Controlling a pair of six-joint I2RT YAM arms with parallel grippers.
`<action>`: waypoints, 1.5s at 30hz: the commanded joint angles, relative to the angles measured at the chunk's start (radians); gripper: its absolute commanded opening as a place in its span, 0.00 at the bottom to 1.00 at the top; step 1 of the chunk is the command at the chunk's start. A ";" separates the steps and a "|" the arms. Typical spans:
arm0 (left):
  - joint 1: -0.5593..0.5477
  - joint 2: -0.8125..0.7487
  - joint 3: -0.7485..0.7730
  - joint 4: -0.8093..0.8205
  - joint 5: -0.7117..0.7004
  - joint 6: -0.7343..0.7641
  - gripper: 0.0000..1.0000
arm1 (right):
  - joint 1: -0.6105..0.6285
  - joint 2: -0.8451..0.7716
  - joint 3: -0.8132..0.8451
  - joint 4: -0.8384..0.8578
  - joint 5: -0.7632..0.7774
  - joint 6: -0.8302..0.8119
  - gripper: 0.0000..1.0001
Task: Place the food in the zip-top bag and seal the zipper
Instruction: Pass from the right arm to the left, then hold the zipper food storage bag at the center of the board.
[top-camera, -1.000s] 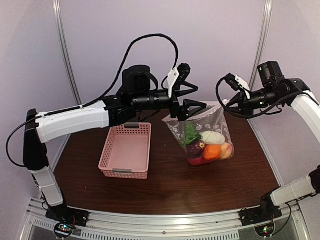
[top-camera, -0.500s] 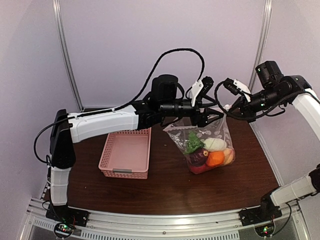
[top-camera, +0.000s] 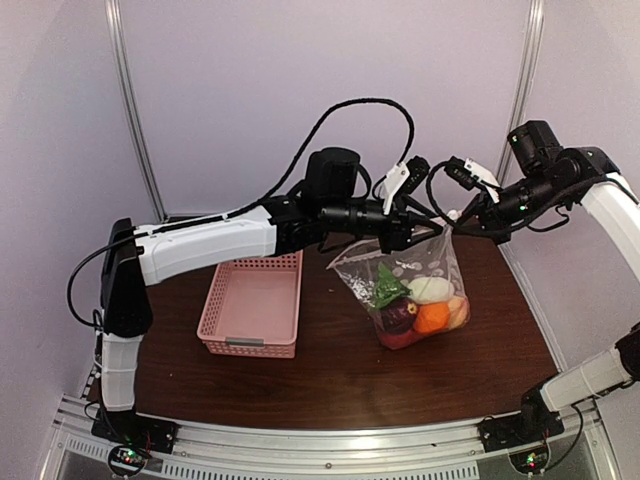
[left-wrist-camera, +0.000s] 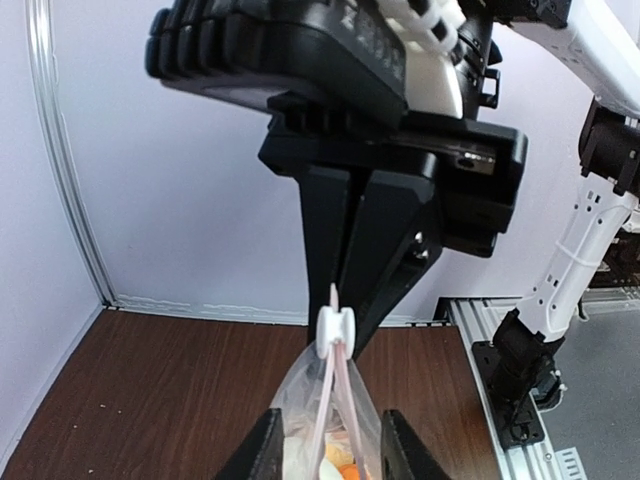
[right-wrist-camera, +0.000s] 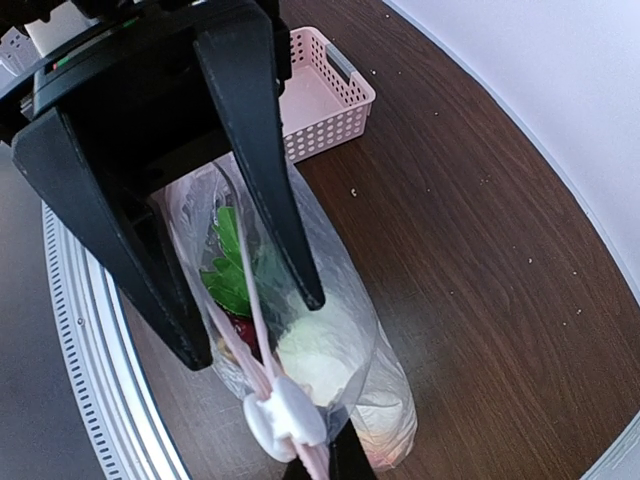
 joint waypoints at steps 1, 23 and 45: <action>0.000 0.026 0.039 -0.027 -0.002 0.001 0.24 | 0.006 0.001 0.022 -0.017 -0.024 0.009 0.00; 0.030 0.015 0.025 -0.006 0.077 0.001 0.10 | 0.005 -0.018 -0.058 0.046 -0.193 -0.073 0.41; 0.063 -0.051 -0.062 0.055 0.170 -0.003 0.09 | -0.015 -0.027 -0.110 0.226 -0.205 -0.032 0.49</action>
